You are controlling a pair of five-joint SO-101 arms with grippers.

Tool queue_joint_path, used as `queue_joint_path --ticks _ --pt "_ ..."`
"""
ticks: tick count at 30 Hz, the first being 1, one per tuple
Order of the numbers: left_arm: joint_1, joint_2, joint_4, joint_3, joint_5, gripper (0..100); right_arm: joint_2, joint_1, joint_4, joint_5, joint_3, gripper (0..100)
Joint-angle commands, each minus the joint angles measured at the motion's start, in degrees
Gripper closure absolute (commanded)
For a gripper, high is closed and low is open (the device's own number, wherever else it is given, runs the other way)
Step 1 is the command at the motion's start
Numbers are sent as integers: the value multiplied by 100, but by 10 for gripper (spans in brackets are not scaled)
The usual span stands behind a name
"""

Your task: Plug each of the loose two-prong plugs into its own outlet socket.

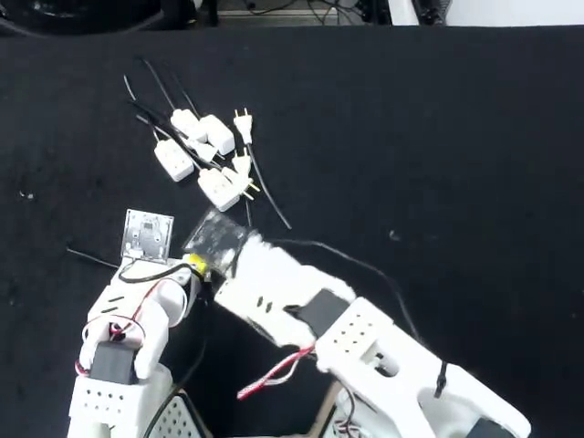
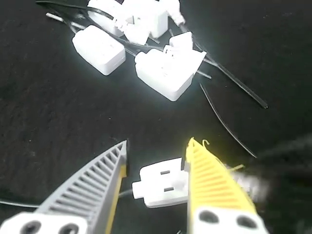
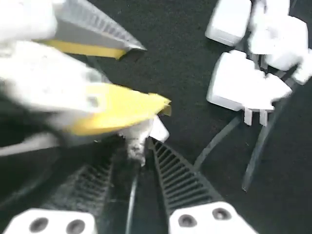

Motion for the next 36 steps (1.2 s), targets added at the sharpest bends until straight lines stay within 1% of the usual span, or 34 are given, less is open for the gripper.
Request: queue_joint_path --ticks 1,5,7,10,17,21,23,25,29,31,33,36 --pt "-189 44 -62 -92 -44 798 -242 378 -114 -62 -40 988" --pt "-655 44 -53 -251 26 798 -215 413 527 9 -400 988" --pt "-857 44 -53 -277 193 798 -198 413 1029 352 -725 988" --pt "-998 97 -44 -330 229 798 -189 413 1758 923 -1218 988" --pt "-1015 105 -26 -330 211 798 -189 422 2857 1714 -1930 988" --pt "-980 202 -26 -330 202 798 -180 422 3218 1749 -2237 988" --pt "-919 448 -79 -382 193 798 -180 422 3420 1723 -2466 988" --pt "-760 844 -167 -505 35 798 -180 404 3622 1705 -2668 988" --pt "-567 1829 -624 -708 9 798 -180 378 3455 1363 -2651 988" --pt "-549 2224 -897 -743 26 798 -180 308 3095 1266 -2396 988" --pt "-541 2488 -1152 -743 220 798 -180 141 2611 1178 -1982 988" --pt "-576 2576 -1292 -743 369 798 -198 -123 1864 1011 -1358 988"
